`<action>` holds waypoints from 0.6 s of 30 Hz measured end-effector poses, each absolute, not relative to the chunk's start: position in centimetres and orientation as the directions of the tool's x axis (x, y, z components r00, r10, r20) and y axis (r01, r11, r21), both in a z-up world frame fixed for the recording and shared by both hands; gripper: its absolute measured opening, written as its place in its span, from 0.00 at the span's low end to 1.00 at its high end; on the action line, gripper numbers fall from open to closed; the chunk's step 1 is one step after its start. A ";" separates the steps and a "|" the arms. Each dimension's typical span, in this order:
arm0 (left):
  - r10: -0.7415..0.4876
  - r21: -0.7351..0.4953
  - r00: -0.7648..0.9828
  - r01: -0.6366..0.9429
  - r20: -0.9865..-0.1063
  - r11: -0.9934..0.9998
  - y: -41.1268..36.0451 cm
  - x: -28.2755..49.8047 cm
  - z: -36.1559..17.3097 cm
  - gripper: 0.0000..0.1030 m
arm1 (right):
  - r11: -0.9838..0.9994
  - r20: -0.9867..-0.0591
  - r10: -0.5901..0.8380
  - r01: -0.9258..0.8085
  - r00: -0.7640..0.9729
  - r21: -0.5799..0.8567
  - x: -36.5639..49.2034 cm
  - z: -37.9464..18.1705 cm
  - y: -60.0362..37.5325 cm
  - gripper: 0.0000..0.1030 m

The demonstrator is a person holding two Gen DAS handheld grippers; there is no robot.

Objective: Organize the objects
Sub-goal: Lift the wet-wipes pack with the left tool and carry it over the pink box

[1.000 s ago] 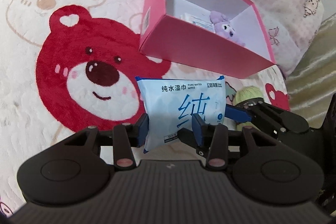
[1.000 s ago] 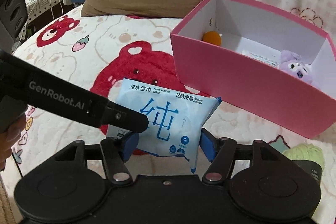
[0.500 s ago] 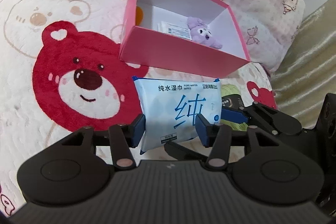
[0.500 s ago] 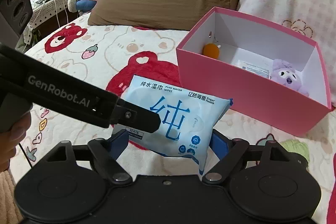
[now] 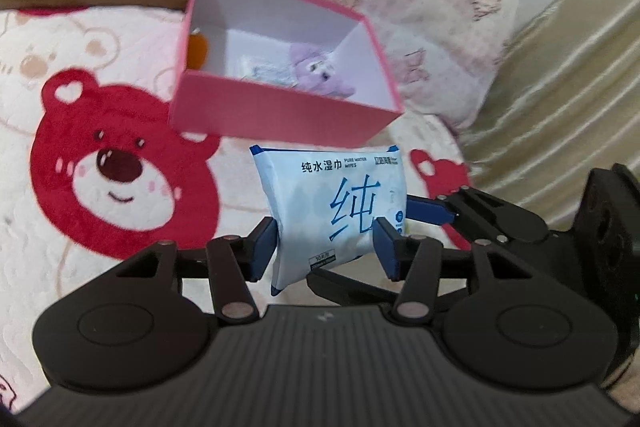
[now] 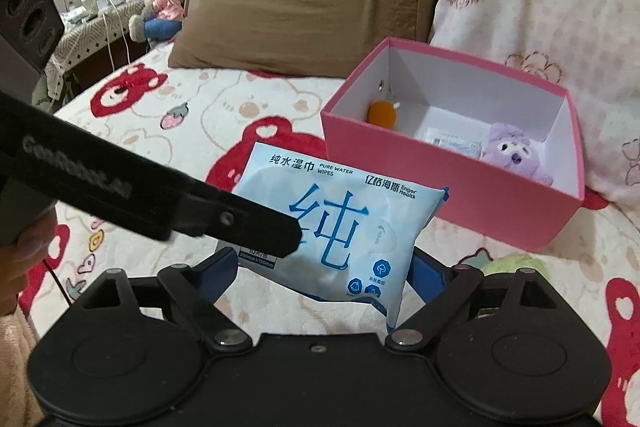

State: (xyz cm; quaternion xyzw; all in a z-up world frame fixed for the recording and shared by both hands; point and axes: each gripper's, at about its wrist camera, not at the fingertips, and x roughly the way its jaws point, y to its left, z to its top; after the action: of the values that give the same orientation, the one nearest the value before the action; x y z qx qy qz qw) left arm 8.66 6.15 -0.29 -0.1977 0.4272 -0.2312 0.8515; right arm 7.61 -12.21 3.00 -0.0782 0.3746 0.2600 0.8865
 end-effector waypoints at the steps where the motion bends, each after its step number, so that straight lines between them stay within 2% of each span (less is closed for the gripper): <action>1: -0.564 -0.532 0.535 0.233 -0.629 0.814 6.1 8.5 0.1 0.47 | 0.850 -0.696 0.414 -0.523 0.587 0.064 7.5 3.4 -12.6 0.90; 8: -0.545 -0.519 0.554 0.222 -0.630 0.825 5.1 8.3 2.1 0.47 | 0.829 -0.695 0.469 -0.543 0.545 0.133 7.6 4.6 -14.6 0.81; 12: -0.511 -0.486 0.557 0.208 -0.654 0.849 4.0 8.5 2.6 0.47 | 0.823 -0.686 0.486 -0.549 0.542 0.148 8.0 5.0 -15.5 0.79; 18: -0.480 -0.476 0.595 0.179 -0.645 0.861 2.9 9.3 3.4 0.47 | 0.812 -0.665 0.497 -0.569 0.557 0.130 8.5 6.3 -16.4 0.78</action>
State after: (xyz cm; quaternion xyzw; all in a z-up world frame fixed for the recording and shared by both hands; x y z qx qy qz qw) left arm 9.32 2.89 3.38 -0.1842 0.4087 -0.1887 0.8737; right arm 8.47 -16.38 6.26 -0.0502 0.3603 0.3025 0.8810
